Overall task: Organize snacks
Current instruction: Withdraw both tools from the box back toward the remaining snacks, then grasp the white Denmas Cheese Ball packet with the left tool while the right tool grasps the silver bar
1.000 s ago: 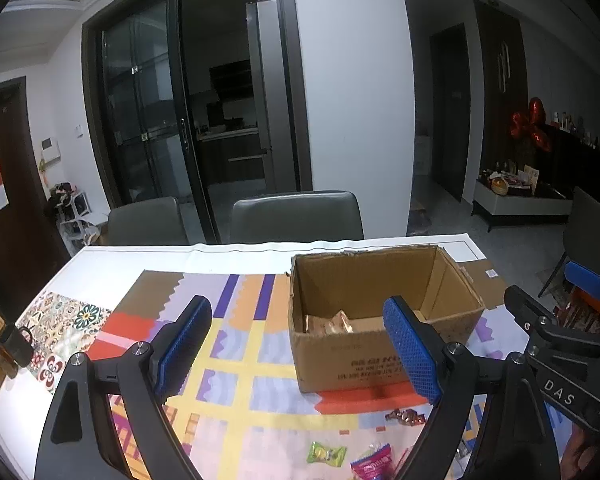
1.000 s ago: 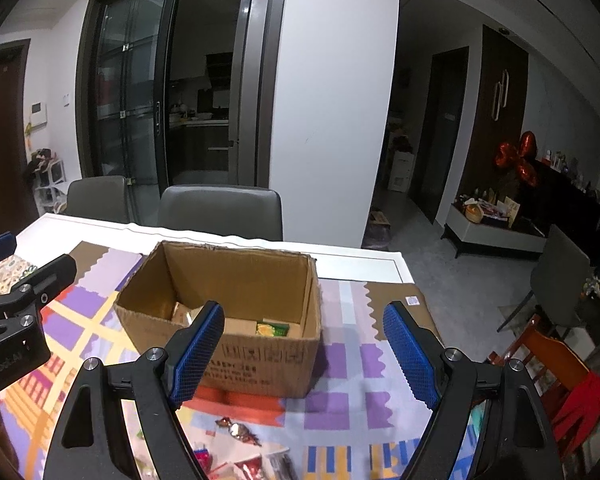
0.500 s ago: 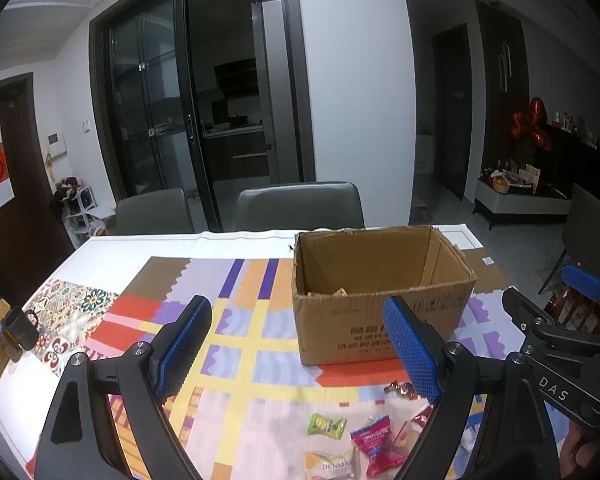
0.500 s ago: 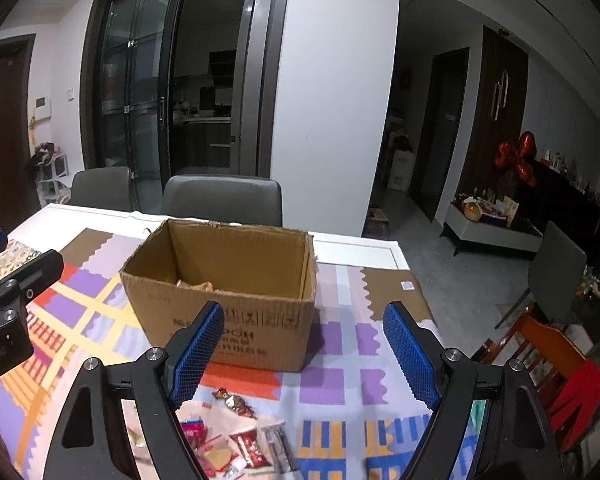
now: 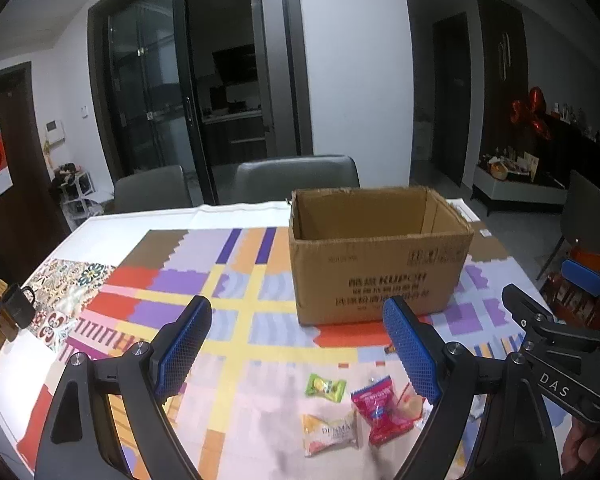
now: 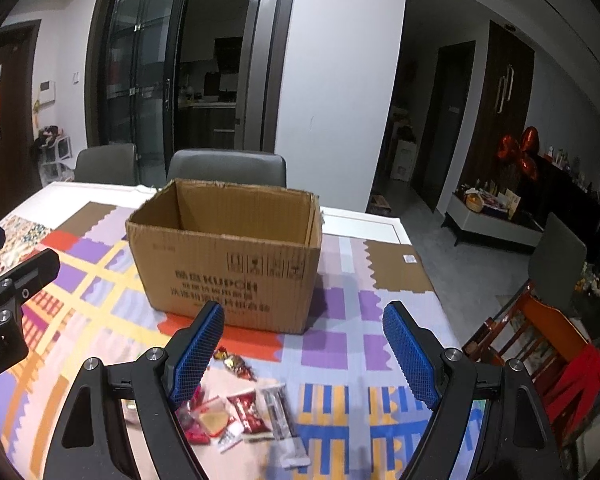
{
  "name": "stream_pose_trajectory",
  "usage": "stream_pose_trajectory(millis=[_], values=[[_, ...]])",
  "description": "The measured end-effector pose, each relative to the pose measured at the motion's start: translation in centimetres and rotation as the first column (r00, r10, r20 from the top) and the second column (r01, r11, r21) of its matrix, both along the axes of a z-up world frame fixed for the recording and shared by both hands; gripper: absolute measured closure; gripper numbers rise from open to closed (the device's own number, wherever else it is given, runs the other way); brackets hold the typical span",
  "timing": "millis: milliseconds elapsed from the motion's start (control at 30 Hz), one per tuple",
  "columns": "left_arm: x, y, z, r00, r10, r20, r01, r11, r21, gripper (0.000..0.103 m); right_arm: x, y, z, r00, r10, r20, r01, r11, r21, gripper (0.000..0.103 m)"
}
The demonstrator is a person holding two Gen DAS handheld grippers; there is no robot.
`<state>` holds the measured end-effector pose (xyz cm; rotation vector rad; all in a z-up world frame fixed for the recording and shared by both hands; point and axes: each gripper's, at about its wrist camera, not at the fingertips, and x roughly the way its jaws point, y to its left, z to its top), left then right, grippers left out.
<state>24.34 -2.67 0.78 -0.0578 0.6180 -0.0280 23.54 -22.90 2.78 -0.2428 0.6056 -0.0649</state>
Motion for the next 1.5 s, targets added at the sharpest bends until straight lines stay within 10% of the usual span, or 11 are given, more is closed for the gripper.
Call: stream_pose_trajectory(millis=[1500], values=[[-0.1, -2.7, -13.0, 0.979, -0.032, -0.2, 0.035, 0.999, 0.009, 0.013, 0.6, -2.9, -11.2, 0.977, -0.016, -0.212, 0.012, 1.0, -0.019, 0.027]])
